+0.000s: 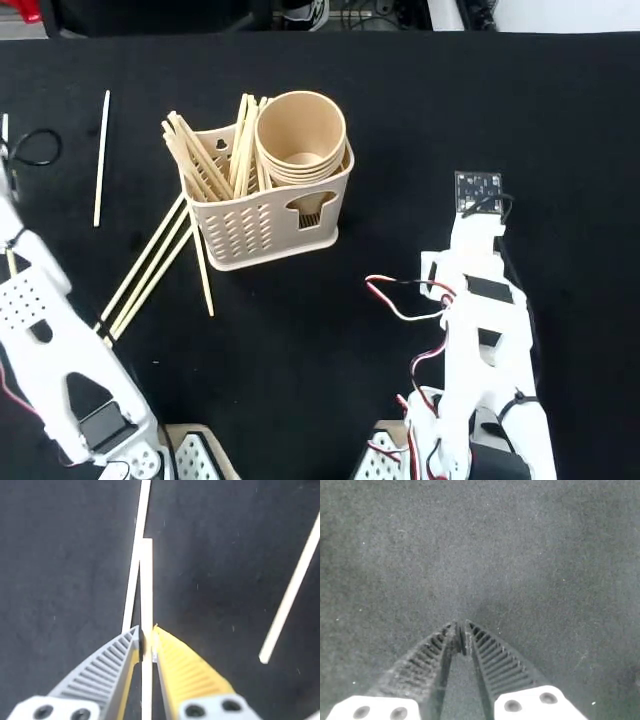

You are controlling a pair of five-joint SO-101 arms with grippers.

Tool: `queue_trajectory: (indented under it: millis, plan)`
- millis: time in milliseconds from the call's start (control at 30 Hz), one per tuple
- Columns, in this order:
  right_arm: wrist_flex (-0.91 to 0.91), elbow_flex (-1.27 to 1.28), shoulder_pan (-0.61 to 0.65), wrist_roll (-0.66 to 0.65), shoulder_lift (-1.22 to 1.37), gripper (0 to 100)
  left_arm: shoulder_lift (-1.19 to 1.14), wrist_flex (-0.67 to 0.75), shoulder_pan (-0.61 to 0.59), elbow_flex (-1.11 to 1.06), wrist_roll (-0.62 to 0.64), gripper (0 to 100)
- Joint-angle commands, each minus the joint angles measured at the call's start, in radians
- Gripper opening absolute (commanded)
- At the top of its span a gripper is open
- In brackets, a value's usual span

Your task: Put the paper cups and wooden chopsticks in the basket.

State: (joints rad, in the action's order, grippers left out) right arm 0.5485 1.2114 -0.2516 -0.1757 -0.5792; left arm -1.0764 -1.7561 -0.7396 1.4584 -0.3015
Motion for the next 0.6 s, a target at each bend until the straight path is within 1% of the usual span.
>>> queue_trajectory:
  millis: [0, 133, 267, 333, 467, 567]
  plan:
    - [-0.015, -0.005, 0.003, -0.012, -0.002, 2.1, 0.281, -0.008, 0.005, -0.321, -0.003, 3]
    - [-0.015, -0.004, 0.003, -0.012, -0.002, 2.1, 0.471, -0.003, 0.039, -0.553, -0.034, 3]
    - [-0.015, -0.004, 0.003, -0.012, -0.002, 2.1, 0.624, 0.003, 0.053, -0.69, -0.032, 3]
    - [-0.015, -0.004, 0.003, -0.012, -0.002, 2.1, 0.686, 0.032, 0.053, -0.762, -0.029, 3]
    - [-0.015, -0.004, 0.005, -0.012, -0.002, 2.1, 0.824, 0.178, 0.059, -1.02, -0.029, 3]
    - [-0.015, -0.004, 0.006, -0.012, -0.002, 2.1, 0.977, 0.353, 0.068, -1.28, -0.029, 3]
